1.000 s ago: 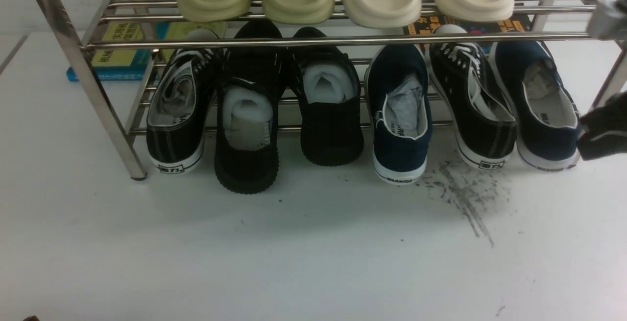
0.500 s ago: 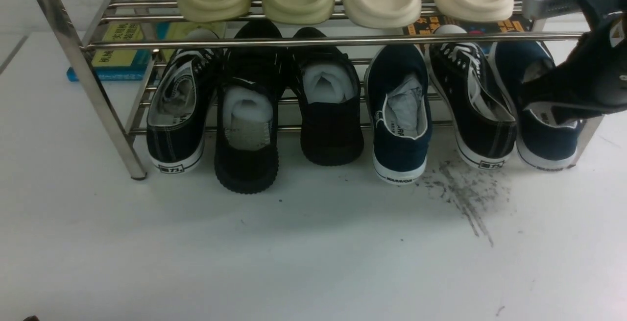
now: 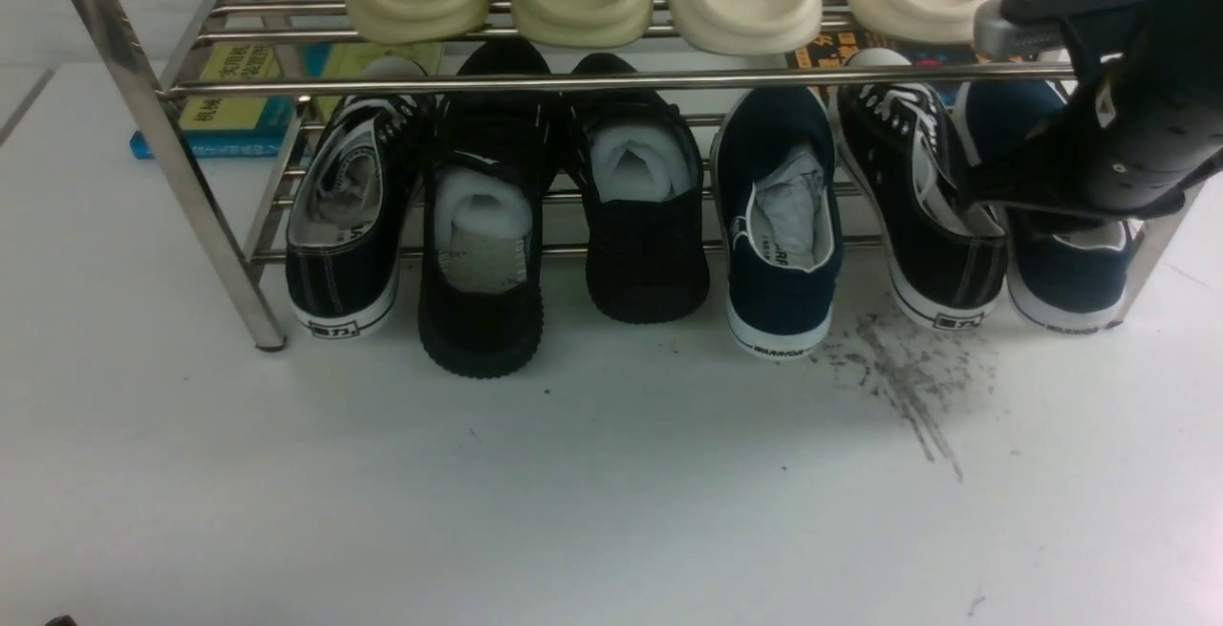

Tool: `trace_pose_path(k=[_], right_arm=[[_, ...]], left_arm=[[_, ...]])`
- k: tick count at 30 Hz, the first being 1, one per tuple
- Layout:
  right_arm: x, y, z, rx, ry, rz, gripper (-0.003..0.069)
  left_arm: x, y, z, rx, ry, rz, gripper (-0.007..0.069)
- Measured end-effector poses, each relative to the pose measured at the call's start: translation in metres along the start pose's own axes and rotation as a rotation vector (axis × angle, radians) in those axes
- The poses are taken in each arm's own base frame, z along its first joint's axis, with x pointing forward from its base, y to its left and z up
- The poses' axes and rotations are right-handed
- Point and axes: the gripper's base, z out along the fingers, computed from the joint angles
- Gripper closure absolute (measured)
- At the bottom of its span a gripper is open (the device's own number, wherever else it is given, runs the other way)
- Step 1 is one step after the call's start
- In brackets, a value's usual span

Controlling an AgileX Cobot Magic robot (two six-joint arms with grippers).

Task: Take the shoes off the shelf with your hand on the white table.

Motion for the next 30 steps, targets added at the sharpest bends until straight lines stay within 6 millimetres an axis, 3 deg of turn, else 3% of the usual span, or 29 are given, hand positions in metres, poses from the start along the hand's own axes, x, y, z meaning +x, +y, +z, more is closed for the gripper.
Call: trace_pose_path(k=[12,22,30], right_arm=[[-0.009,-0.005,0.011,0.088,-0.092,0.137,0.0361],[-0.004,0.003,0.043,0.104,-0.031,0.15,0.0361],[-0.004,0.005,0.057,0.114,-0.035,0.127,0.0361]], left_arm=[[0.0,0.0,0.0,0.0,0.0,0.0,0.0385],[0.0,0.0,0.0,0.0,0.0,0.0,0.0385],[0.0,0.0,0.0,0.0,0.0,0.0,0.0385]])
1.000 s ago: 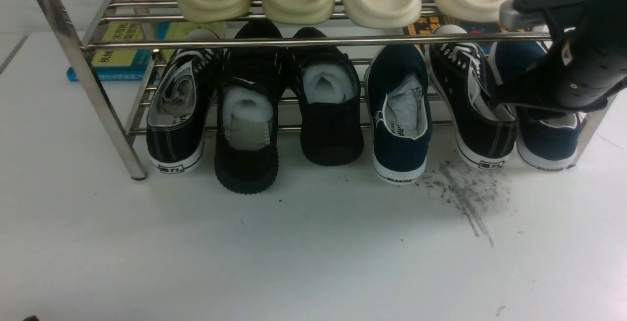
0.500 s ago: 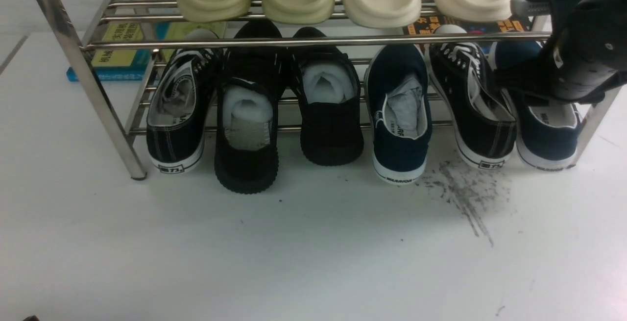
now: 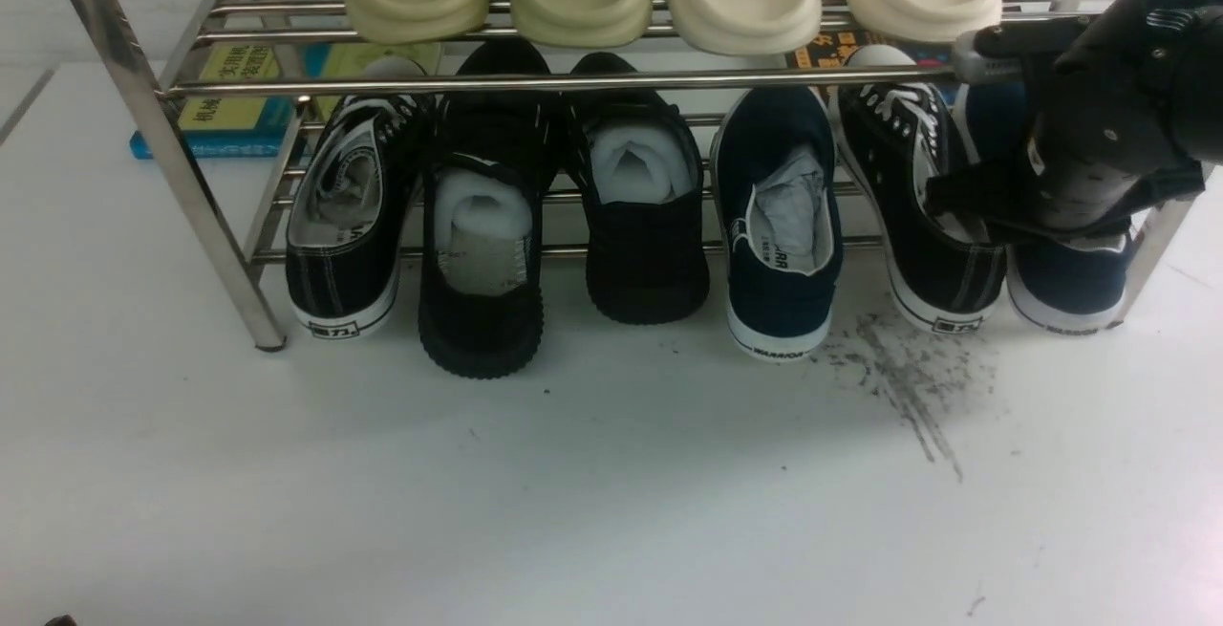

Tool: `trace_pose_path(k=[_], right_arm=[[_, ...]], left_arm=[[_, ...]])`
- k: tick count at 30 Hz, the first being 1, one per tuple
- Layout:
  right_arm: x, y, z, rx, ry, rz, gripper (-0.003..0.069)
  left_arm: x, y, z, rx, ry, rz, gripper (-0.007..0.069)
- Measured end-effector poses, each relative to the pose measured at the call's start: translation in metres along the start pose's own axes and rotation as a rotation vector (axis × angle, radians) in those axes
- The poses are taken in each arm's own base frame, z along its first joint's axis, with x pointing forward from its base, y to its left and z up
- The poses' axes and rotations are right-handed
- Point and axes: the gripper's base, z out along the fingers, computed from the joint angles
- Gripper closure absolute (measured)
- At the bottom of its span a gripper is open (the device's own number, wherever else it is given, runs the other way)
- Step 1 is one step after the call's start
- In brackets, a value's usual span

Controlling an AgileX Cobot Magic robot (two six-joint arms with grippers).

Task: Take the shoes off the shelf with your hand on the white table.

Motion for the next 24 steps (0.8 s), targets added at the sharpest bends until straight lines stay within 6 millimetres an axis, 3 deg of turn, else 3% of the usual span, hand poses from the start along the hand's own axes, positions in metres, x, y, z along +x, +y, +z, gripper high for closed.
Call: trace_pose_path(k=[10,20,24], right_arm=[[-0.003,-0.001,0.001,0.024,-0.027,-0.019,0.0409],[-0.015,-0.004,-0.014,0.03,-0.046,0.008,0.0408],[-0.014,-0.003,-0.01,0.037,-0.033,0.005,0.0408]], left_arm=[[0.0,0.0,0.0,0.0,0.0,0.0,0.0385],[0.0,0.0,0.0,0.0,-0.001,0.0,0.0385],[0.0,0.0,0.0,0.0,-0.001,0.0,0.0385]])
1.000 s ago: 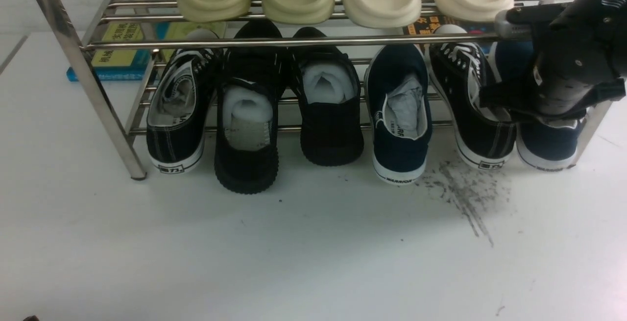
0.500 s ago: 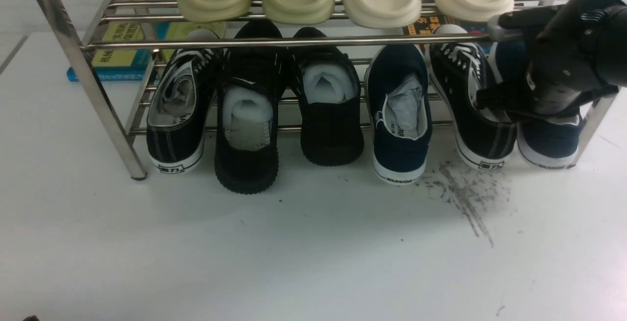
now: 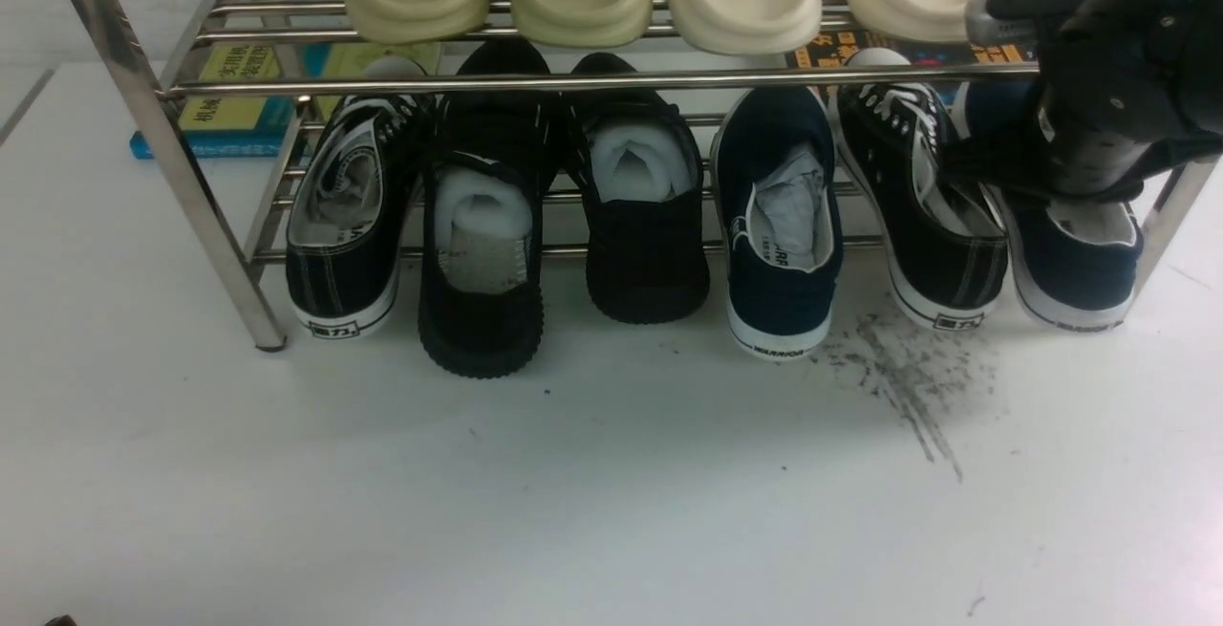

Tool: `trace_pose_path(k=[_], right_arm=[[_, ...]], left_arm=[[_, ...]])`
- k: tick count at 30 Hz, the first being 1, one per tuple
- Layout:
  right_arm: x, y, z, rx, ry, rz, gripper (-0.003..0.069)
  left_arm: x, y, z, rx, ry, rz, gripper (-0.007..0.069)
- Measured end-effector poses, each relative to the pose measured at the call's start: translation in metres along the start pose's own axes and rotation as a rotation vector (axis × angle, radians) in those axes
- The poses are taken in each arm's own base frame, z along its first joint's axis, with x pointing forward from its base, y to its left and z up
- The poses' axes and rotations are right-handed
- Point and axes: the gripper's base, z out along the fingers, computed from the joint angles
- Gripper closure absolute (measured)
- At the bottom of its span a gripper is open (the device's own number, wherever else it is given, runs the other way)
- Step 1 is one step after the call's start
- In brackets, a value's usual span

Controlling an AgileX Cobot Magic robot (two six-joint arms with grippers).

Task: Take the shoes off the shelf with your hand on the white table.

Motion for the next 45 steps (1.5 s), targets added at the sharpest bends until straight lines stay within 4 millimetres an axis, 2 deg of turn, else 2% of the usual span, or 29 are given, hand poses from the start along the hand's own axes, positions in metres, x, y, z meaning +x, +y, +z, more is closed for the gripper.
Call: trace_pose_path(k=[8,14,18,19,20,21,22,25,26,32,34,39,41,44,45], right_arm=[[0.006,0.006,0.018,0.014,0.036,-0.017,0.0408],[0.005,0.007,0.019,0.013,0.029,-0.022,0.0424],[0.004,0.006,0.017,0.011,0.026,-0.047,0.0502],[0.004,0.005,0.014,0.009,0.028,-0.068,0.0559],[0.004,0.005,0.012,0.008,0.029,-0.08,0.0581],[0.003,0.002,0.007,0.009,0.033,-0.089,0.0622],[0.004,0.001,0.004,0.009,0.036,-0.093,0.0629],[0.003,-0.006,-0.012,0.01,0.048,-0.085,0.0628],[0.002,-0.011,-0.024,0.003,0.05,-0.074,0.0628],[0.005,-0.03,-0.065,-0.004,0.091,-0.069,0.0628],[0.009,-0.039,-0.085,-0.018,0.119,-0.081,0.0628],[0.018,-0.054,-0.12,-0.065,0.154,-0.115,0.0628],[0.024,-0.062,-0.143,-0.13,0.14,-0.113,0.0628],[0.038,-0.072,-0.169,-0.224,0.122,-0.093,0.0628],[0.041,-0.074,-0.172,-0.232,0.119,-0.09,0.0628]], left_arm=[[0.0,0.0,0.0,0.0,0.0,0.0,0.0385],[0.0,0.0,0.0,0.0,0.0,0.0,0.0385],[0.0,0.0,0.0,0.0,0.0,0.0,0.0385],[0.0,0.0,0.0,0.0,0.0,0.0,0.0385],[0.0,0.0,0.0,0.0,0.0,0.0,0.0385],[0.0,0.0,0.0,0.0,0.0,0.0,0.0385],[0.0,0.0,0.0,0.0,0.0,0.0,0.0385],[0.0,0.0,0.0,0.0,0.0,0.0,0.0385],[0.0,0.0,0.0,0.0,0.0,0.0,0.0385],[0.0,0.0,0.0,0.0,0.0,0.0,0.0385],[0.0,0.0,0.0,0.0,0.0,0.0,0.0385],[0.0,0.0,0.0,0.0,0.0,0.0,0.0385],[0.0,0.0,0.0,0.0,0.0,0.0,0.0385],[0.0,0.0,0.0,0.0,0.0,0.0,0.0385],[0.0,0.0,0.0,0.0,0.0,0.0,0.0385]])
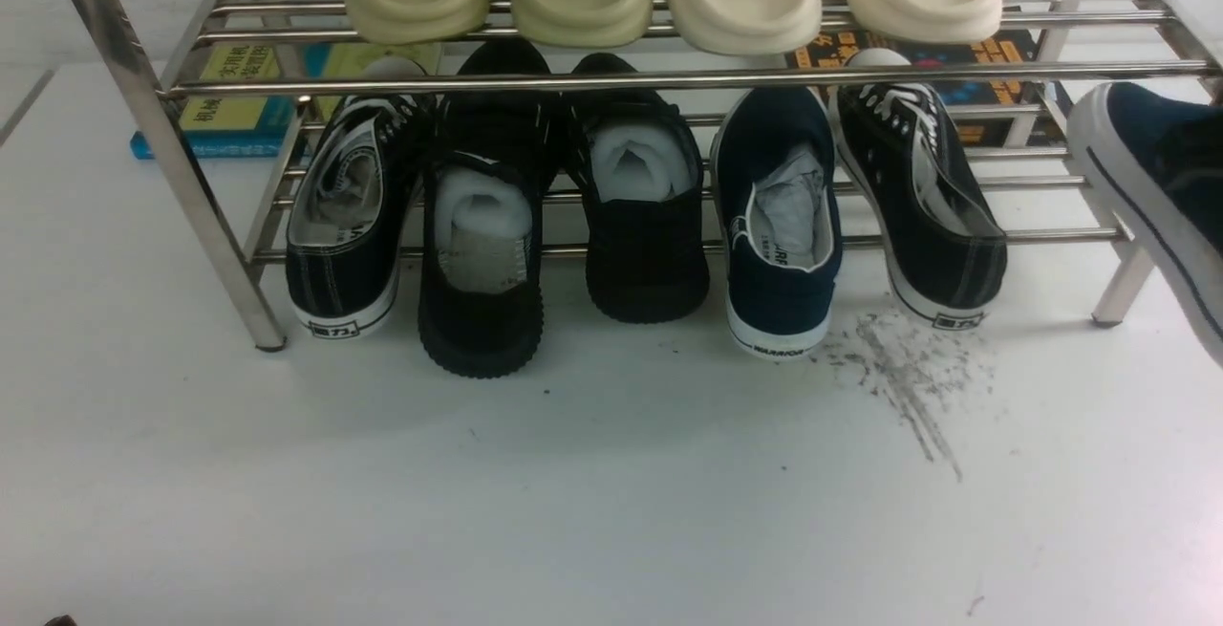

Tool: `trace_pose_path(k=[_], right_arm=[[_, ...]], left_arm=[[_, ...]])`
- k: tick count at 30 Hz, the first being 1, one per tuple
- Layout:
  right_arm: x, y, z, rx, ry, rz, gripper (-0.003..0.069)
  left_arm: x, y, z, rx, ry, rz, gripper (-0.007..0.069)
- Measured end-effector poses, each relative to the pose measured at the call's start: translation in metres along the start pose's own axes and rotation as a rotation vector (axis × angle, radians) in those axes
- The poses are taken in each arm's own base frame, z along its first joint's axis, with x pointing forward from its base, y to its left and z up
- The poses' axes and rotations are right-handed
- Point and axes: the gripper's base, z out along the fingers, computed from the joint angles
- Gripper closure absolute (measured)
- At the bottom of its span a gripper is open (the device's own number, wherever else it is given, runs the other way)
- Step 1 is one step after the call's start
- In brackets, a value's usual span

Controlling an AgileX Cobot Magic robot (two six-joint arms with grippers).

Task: Take the shoes off the shelf with your hand on the white table.

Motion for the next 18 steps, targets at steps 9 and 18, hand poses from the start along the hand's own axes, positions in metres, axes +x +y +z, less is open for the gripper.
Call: trace_pose_path(k=[9,18], right_arm=[[0.102,0.002,-0.003,-0.271,0.206,0.063,0.0628],[0.14,0.044,0.037,-0.175,0.391,-0.001,0.0628]], left_arm=[[0.0,0.0,0.0,0.0,0.0,0.0,0.0385],[0.0,0.0,0.0,0.0,0.0,0.0,0.0385]])
